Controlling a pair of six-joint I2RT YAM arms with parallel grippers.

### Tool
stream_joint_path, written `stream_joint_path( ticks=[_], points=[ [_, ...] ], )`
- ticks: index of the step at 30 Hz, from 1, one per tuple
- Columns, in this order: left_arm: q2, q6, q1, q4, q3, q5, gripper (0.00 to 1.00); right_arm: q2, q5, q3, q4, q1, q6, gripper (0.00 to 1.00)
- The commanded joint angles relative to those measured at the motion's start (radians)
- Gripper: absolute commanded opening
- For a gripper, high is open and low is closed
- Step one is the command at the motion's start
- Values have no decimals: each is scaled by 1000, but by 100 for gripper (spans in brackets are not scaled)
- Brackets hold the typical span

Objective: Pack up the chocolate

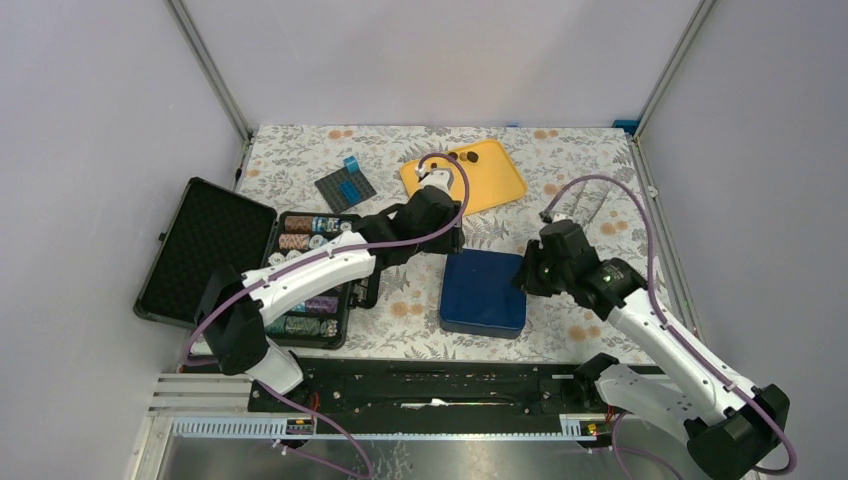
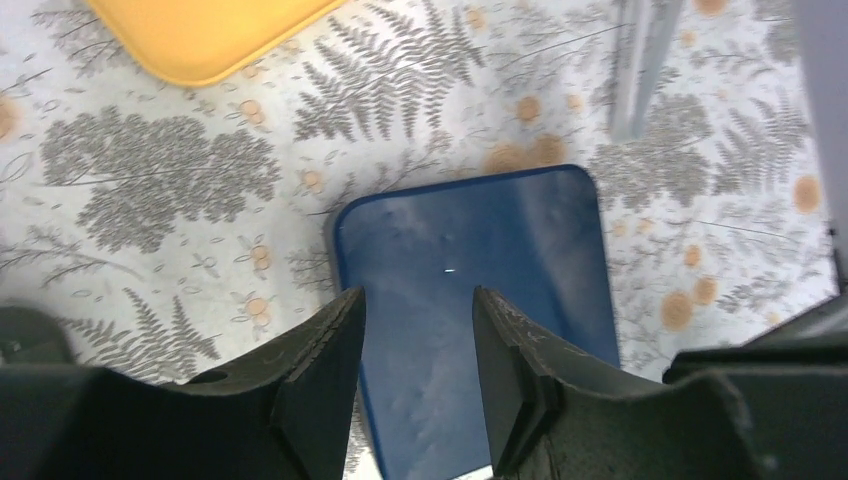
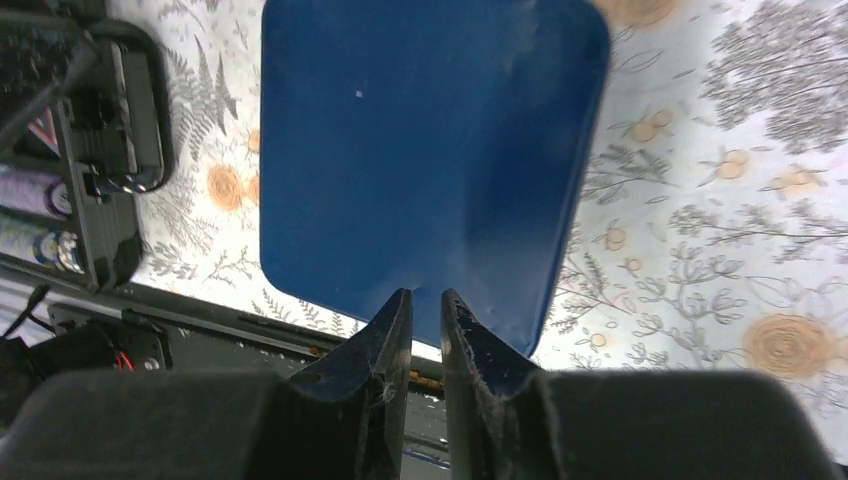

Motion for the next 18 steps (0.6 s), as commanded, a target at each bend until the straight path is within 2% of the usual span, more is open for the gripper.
stream_joint_path(
  ticks=[1,5,7,11,13,15,18],
  points=[
    [-8,10,0,-64,-22,-120,48,-9,-14,-141,69,85,99,24],
    [-26,9,-1,-99,-42,-152,48,46,-57,-323,171,105,138,24],
    [-43,6,-1,-99,-59,-152,48,60,-48,-338,154,106,136,25],
    [-75,-2,0,-105,-73,-167,48,-38,104,-202,78,106,111,27],
    [-85,-2,0,-119,-67,-189,49,-85,216,-128,79,106,89,34],
    [-99,1,0,-130,-61,-212,50,-83,321,-54,85,106,59,43],
    [-125,6,-1,-153,-56,-197,51,-15,337,43,95,107,17,46]
  ],
)
